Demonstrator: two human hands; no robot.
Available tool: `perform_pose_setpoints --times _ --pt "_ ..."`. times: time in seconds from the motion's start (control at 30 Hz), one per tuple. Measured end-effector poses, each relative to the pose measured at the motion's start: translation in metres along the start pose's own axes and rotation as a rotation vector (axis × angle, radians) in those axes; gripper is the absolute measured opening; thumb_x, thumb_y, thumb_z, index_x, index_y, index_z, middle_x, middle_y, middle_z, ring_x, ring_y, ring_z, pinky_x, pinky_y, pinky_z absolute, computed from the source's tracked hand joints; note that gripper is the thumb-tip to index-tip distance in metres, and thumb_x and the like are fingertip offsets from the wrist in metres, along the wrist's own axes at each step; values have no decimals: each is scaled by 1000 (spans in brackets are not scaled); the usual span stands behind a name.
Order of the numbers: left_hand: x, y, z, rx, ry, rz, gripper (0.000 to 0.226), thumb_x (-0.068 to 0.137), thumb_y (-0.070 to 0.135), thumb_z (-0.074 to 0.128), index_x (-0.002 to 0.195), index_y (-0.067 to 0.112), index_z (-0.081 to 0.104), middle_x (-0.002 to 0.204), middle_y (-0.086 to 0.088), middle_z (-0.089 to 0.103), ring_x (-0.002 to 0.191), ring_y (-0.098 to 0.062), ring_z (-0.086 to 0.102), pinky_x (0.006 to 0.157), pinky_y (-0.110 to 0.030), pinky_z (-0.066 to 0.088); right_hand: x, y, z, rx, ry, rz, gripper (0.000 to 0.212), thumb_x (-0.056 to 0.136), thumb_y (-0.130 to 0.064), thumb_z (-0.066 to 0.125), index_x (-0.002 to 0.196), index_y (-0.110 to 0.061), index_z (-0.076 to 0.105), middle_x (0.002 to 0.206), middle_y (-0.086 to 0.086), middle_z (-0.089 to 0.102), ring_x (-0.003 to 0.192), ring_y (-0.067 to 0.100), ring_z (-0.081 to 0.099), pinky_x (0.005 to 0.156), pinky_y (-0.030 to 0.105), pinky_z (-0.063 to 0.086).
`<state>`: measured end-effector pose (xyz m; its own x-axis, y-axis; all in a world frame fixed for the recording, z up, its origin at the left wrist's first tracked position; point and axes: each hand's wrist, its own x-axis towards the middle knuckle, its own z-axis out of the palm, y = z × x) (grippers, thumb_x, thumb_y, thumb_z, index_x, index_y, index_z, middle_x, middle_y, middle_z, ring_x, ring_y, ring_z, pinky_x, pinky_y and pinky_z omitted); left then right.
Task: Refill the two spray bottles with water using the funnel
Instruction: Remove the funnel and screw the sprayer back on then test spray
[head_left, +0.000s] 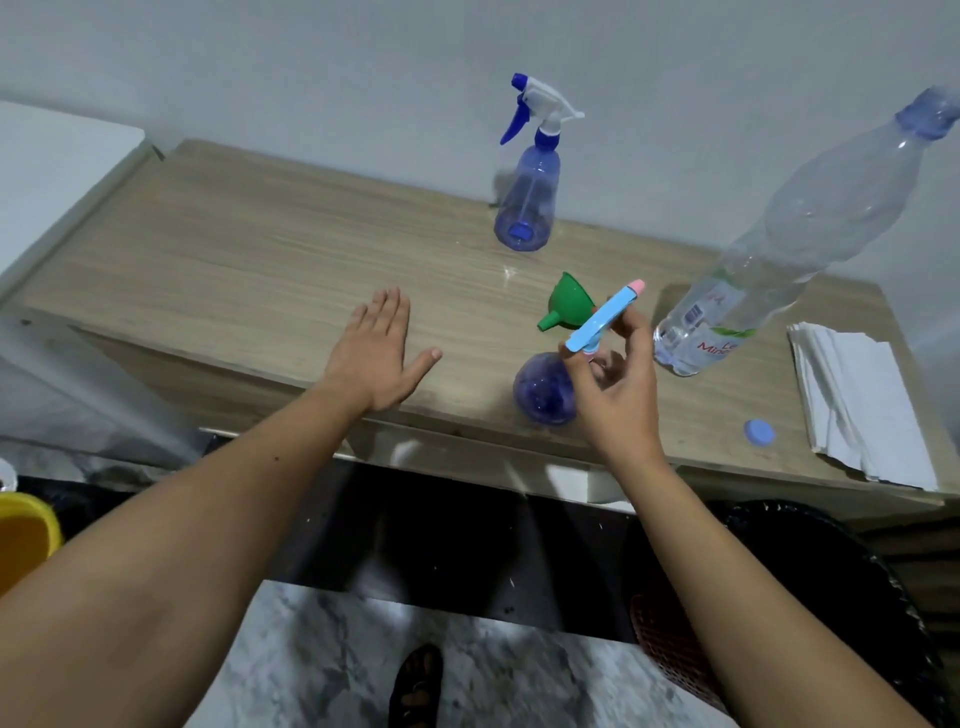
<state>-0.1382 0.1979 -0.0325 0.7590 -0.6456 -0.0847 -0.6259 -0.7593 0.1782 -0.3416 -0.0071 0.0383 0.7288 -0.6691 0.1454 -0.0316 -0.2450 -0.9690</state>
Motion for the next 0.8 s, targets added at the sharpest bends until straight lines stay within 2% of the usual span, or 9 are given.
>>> perform_pose_setpoints --times 0.13,0.27,0.33,0.4,0.47,0.57,0.63,0.7,0.8 --pt "-2 2 7 22 24 -14 100 95 74 5 168 5 1 177 -13 -3 165 -24 -6 133 -43 -2 7 4 5 34 -61 3 59 96 -25 69 150 -18 47 131 -1 60 83 24 63 83 26 54" --pt "-2 4 5 34 15 -29 94 101 70 13 168 6 2 178 -12 -2 165 -23 -6 133 -42 -3 10 0 19 138 -134 108 51 103 -25 65 150 -12 51 130 15 63 83 12 65 82 24 56" --pt "-2 4 6 27 21 -37 97 97 72 11 168 6 5 178 -11 1 165 -22 -3 133 -42 -3 12 -3 31 229 -176 194 38 102 -33 64 132 -9 63 112 14 66 79 22 63 77 37 57" --pt "0 4 8 26 24 -44 99 94 72 11 168 6 6 178 -11 2 165 -22 -2 133 -42 -3 12 -5 41 246 -200 242 32 103 -40 61 113 -10 69 110 8 71 76 26 61 70 39 56" --pt "1 3 9 34 24 -48 96 98 71 16 169 7 5 178 -10 1 165 -22 -3 133 -42 -3 12 -7 49 218 -230 259 42 105 -43 55 112 -4 69 111 6 72 71 24 61 61 33 56" --pt "2 3 11 45 33 -45 92 103 68 24 168 6 4 178 -10 1 165 -22 -4 133 -41 -3 14 -8 55 165 -316 292 68 94 -56 49 118 5 68 83 -11 69 58 20 62 54 28 53" --pt "2 2 12 48 40 -37 92 102 68 23 168 6 5 178 -11 2 165 -22 -2 133 -42 -2 17 -3 57 120 -350 295 72 93 -58 47 120 6 66 70 -16 67 54 18 62 53 28 53" --pt "3 1 13 43 51 -29 94 100 69 20 168 5 7 178 -12 5 165 -23 0 133 -42 -2 19 -2 61 105 -376 306 71 93 -60 48 118 5 66 75 -13 68 55 19 63 54 30 52" --pt "2 -1 16 34 78 -15 96 98 69 17 168 3 11 177 -14 9 165 -25 3 133 -42 0 22 -1 66 129 -406 321 70 92 -60 54 113 6 62 99 12 68 59 21 62 57 33 53"
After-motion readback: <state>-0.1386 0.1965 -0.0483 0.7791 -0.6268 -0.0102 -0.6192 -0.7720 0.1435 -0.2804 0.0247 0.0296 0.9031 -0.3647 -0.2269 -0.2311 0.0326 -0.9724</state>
